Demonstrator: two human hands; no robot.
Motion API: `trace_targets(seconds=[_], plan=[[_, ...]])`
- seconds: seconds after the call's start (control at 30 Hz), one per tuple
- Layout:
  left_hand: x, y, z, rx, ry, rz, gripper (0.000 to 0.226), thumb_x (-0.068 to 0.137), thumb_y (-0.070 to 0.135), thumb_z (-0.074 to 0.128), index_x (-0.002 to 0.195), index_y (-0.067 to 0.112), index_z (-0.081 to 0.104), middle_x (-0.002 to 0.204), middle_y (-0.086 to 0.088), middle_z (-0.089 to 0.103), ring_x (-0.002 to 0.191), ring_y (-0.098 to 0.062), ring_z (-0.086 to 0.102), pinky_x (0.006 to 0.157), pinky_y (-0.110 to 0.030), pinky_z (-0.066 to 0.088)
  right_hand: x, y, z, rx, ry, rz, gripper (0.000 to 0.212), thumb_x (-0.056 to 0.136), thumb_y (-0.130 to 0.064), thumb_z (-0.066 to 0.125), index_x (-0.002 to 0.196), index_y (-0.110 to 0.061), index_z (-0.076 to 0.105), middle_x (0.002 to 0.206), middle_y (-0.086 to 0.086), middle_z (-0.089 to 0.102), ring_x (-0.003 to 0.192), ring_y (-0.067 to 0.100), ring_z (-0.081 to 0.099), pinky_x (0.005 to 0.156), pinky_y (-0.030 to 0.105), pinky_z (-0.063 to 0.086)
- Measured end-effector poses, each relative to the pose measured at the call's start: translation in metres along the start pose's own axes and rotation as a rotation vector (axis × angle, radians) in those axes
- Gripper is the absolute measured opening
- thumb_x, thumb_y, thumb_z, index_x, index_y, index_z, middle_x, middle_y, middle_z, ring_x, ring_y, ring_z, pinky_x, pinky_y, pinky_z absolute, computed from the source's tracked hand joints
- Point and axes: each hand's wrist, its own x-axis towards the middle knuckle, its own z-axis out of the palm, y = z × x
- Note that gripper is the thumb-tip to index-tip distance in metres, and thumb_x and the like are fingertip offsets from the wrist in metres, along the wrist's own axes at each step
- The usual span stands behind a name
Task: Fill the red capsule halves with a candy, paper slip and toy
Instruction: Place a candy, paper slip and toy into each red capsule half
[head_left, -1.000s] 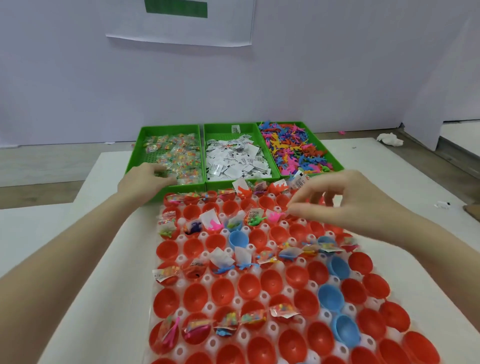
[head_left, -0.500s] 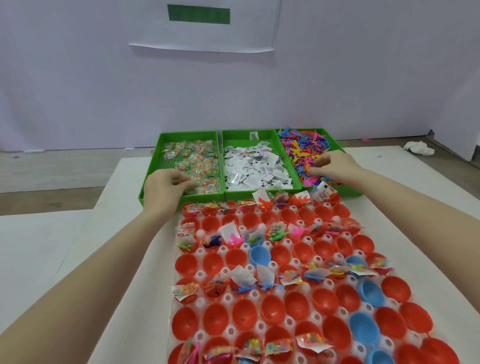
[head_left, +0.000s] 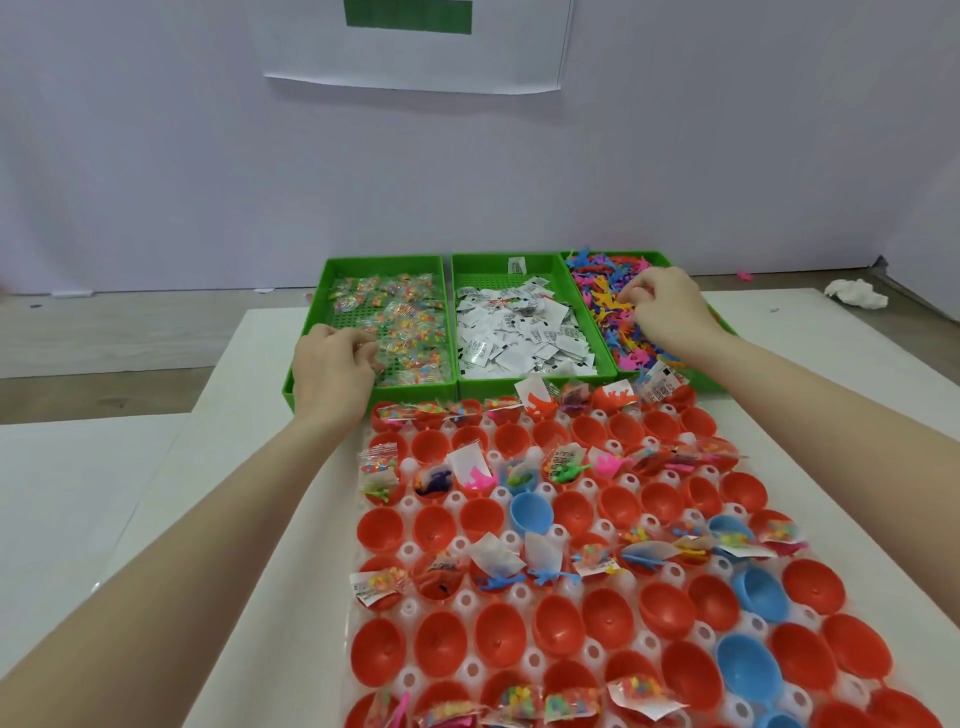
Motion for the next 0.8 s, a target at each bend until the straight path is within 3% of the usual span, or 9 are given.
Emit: trace_targets(seconds=[0.1, 0.2, 0.27, 0.33, 0.5, 0.57, 0.63, 0.73, 0.8], plan=[[0.000, 0.000, 0.000, -0.001, -0.020, 0.001, 0.024, 0.094, 0.016, 0.051, 0.109, 0.006, 0.067, 0.111, -0.016, 0.054, 0.110, -0.029, 0.043, 0.086, -0.033, 0.031, -0.001, -0.019, 0.010, 0.009, -0.166, -0.009, 0.024, 0.091, 0.005, 0.036, 0.098, -0.003, 0.057, 0.093, 0.002, 0.056, 0.074, 0.015, 0.054, 0.056, 0.019, 0.041], [-0.001, 0.001, -0.001, 0.005, -0.032, 0.000, 0.025, 0.094, 0.016, 0.050, 0.109, 0.006, 0.067, 0.112, -0.015, 0.054, 0.111, -0.029, 0.042, 0.087, -0.033, 0.032, -0.005, -0.034, 0.020, -0.117, -0.344, -0.061, 0.029, 0.094, -0.017, 0.044, 0.102, 0.006, 0.060, 0.078, 0.010, 0.057, 0.063, 0.022, 0.051, 0.053, 0.027, 0.041], [-0.001, 0.001, -0.001, 0.010, -0.037, -0.004, 0.025, 0.095, 0.016, 0.049, 0.110, 0.005, 0.066, 0.113, -0.015, 0.054, 0.112, -0.029, 0.043, 0.087, -0.034, 0.033, -0.008, -0.041, 0.024, -0.277, -0.446, -0.050, 0.040, 0.088, -0.037, 0.056, 0.069, -0.003, 0.055, 0.064, 0.007, 0.046, 0.049, 0.017, 0.035, 0.047, 0.028, 0.027], [-0.001, 0.001, -0.002, 0.014, -0.045, -0.002, 0.025, 0.095, 0.015, 0.048, 0.110, 0.004, 0.066, 0.113, -0.015, 0.053, 0.112, -0.030, 0.043, 0.088, -0.035, 0.033, -0.009, -0.043, 0.028, -0.395, -0.472, -0.020, 0.041, 0.080, -0.040, 0.066, 0.061, -0.009, 0.048, 0.069, 0.004, 0.049, 0.048, 0.014, 0.030, 0.046, 0.025, 0.022], [-0.001, 0.001, -0.002, 0.012, -0.053, -0.009, 0.025, 0.095, 0.014, 0.048, 0.110, 0.003, 0.065, 0.113, -0.015, 0.053, 0.111, -0.029, 0.043, 0.088, -0.035, 0.034, -0.007, -0.045, 0.029, -0.336, -0.480, 0.013, 0.036, 0.078, -0.026, 0.072, 0.093, 0.006, 0.067, 0.118, 0.015, 0.063, 0.075, 0.023, 0.054, 0.061, 0.028, 0.039], [-0.001, 0.001, -0.001, 0.010, -0.051, -0.012, 0.025, 0.095, 0.014, 0.049, 0.109, 0.002, 0.065, 0.113, -0.015, 0.054, 0.110, -0.029, 0.044, 0.087, -0.035, 0.035, -0.007, -0.044, 0.026, -0.264, -0.474, 0.023, 0.035, 0.078, -0.018, 0.071, 0.096, 0.011, 0.066, 0.125, 0.021, 0.057, 0.095, 0.034, 0.063, 0.070, 0.030, 0.049], [-0.001, 0.002, -0.001, 0.013, -0.052, -0.012, 0.025, 0.095, 0.014, 0.049, 0.108, 0.002, 0.065, 0.113, -0.015, 0.054, 0.110, -0.029, 0.044, 0.087, -0.035, 0.035, -0.005, -0.041, 0.022, -0.197, -0.402, 0.032, 0.040, 0.077, -0.015, 0.070, 0.106, 0.011, 0.063, 0.123, 0.023, 0.056, 0.110, 0.036, 0.057, 0.088, 0.045, 0.051], [-0.001, 0.001, -0.001, 0.022, -0.053, -0.009, 0.025, 0.095, 0.014, 0.048, 0.108, 0.001, 0.065, 0.112, -0.016, 0.055, 0.109, -0.030, 0.045, 0.088, -0.037, 0.035, -0.003, -0.041, 0.019, -0.216, -0.322, 0.010, 0.038, 0.080, -0.025, 0.067, 0.097, 0.009, 0.067, 0.115, 0.021, 0.062, 0.080, 0.033, 0.063, 0.073, 0.037, 0.053], [-0.002, 0.000, -0.002, 0.027, -0.054, -0.008, 0.025, 0.095, 0.013, 0.048, 0.108, 0.001, 0.065, 0.113, -0.015, 0.055, 0.109, -0.030, 0.045, 0.088, -0.037, 0.036, -0.006, -0.042, 0.023, -0.251, -0.382, 0.024, 0.041, 0.081, -0.033, 0.067, 0.063, 0.002, 0.056, 0.104, 0.021, 0.066, 0.053, 0.021, 0.041, 0.055, 0.030, 0.035]])
